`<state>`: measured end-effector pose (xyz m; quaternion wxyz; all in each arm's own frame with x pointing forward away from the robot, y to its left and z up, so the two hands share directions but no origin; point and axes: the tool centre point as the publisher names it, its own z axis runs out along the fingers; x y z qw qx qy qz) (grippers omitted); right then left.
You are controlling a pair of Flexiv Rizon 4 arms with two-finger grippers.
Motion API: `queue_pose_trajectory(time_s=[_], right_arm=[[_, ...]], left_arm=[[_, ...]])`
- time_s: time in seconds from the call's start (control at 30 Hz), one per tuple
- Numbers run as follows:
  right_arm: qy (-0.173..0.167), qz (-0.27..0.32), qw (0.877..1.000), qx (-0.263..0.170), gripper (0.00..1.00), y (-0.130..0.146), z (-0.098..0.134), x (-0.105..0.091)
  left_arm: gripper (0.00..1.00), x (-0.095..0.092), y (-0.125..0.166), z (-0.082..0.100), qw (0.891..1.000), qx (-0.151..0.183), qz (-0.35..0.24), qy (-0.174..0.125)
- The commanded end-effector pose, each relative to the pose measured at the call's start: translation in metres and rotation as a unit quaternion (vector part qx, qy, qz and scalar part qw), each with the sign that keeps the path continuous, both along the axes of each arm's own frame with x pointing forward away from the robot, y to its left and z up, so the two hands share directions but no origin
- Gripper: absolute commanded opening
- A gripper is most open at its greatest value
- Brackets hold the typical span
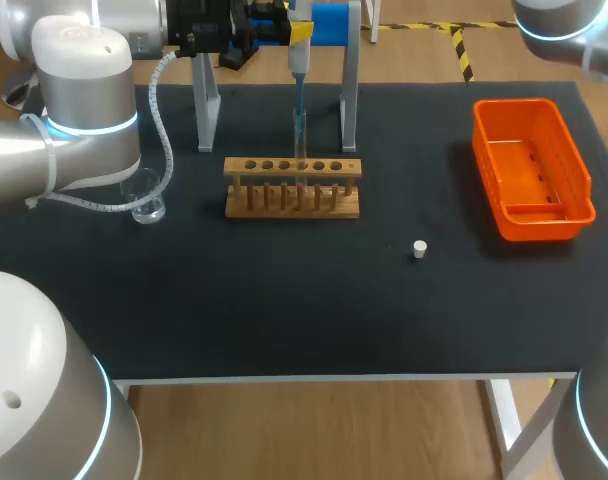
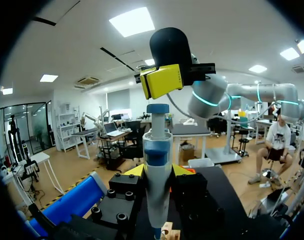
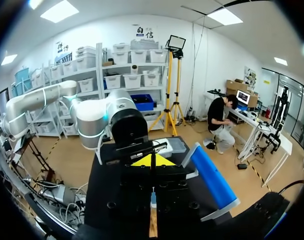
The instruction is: Invert the test tube, pick up the pipette, mount the tip to pipette, aspirate from beaker and dispense into the tube, eject the tip, return the pipette, and cap with the stopper.
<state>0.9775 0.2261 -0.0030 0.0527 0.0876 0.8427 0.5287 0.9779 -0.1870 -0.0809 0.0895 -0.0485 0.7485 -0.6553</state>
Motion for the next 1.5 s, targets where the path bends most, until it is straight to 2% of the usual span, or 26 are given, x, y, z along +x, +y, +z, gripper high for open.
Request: queue_pose_trajectory(time_s=[0.03, 0.77, 1.5], right_arm=[[0.003, 0.001, 1.000, -0.005, 0.00, 0.000, -0.002, 0.001], [0.002, 0.007, 1.000, -0.005, 0.00, 0.002, 0.000, -0.002], [0.015, 0.008, 1.000, -0.013, 0.00, -0.003, -0.012, -0.008]], left_arm=[[0.00, 0.001, -0.001, 0.000, 1.000, 0.000, 0.000, 0.000], [0.00, 0.001, -0.001, 0.000, 1.000, 0.000, 0.000, 0.000], [0.00, 0.001, -0.001, 0.000, 1.000, 0.000, 0.000, 0.000]])
